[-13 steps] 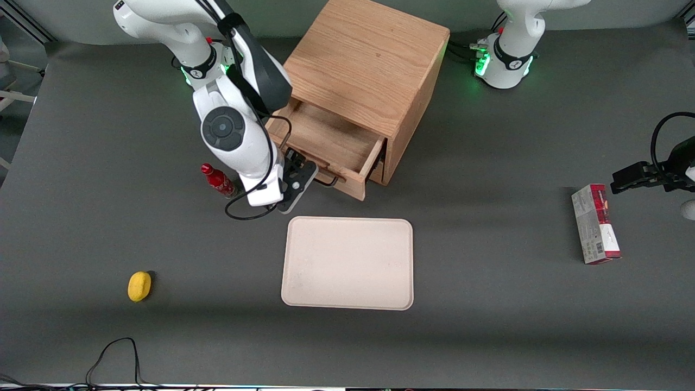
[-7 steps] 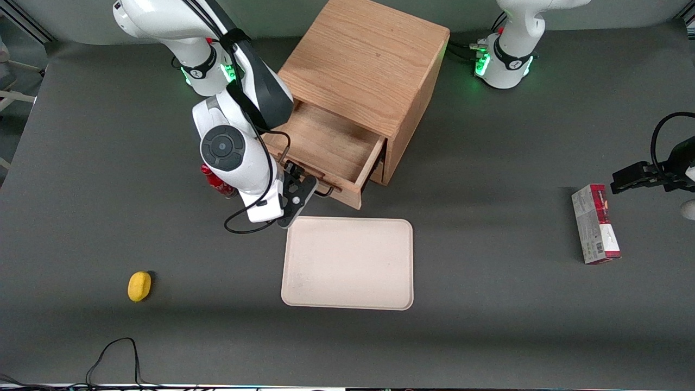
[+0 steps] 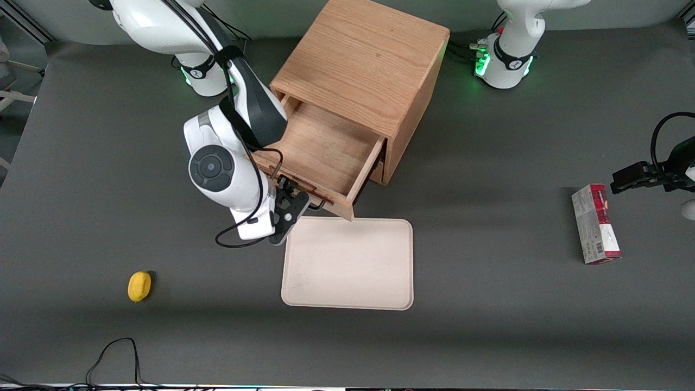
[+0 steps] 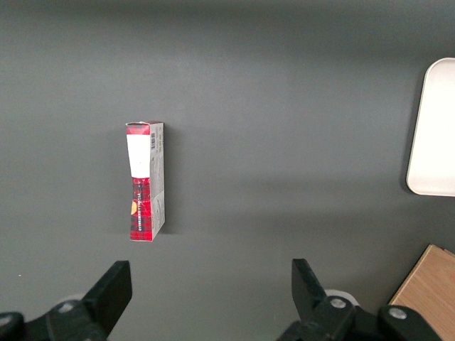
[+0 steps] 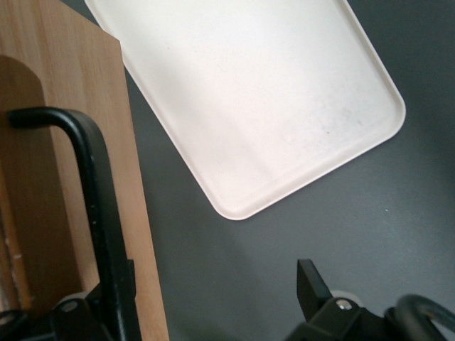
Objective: Open upper drawer
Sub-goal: 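Pull the upper drawer outward by its handle with the right gripper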
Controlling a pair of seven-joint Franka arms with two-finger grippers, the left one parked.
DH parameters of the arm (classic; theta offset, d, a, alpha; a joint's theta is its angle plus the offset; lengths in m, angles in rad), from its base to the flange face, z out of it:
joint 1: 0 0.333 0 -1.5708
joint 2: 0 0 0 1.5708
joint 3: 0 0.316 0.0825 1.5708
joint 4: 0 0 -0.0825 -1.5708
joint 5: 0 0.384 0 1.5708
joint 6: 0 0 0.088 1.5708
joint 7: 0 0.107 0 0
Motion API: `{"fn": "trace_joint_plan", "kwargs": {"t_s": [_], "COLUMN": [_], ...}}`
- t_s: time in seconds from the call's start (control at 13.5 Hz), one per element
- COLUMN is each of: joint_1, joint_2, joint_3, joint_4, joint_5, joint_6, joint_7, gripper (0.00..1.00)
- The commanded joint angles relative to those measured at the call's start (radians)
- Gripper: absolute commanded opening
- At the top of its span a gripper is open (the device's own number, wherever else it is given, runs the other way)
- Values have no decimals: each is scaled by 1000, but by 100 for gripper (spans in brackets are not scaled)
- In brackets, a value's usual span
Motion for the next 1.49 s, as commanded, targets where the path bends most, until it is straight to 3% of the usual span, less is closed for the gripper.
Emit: {"fn": "trace_joint_plan", "kwargs": {"t_s": [0.0,0.89,1.41], "joint_1": [-33,-76,-81], "joint_2": [72,88,8], "joint_3": [6,10,-6], "joint_4": [119,173,282], "joint_5": [-1,-1,-10], "joint_6": [-51,-58,-234], "joint_7": [-26,-23,-14], "gripper": [100,100,100]}}
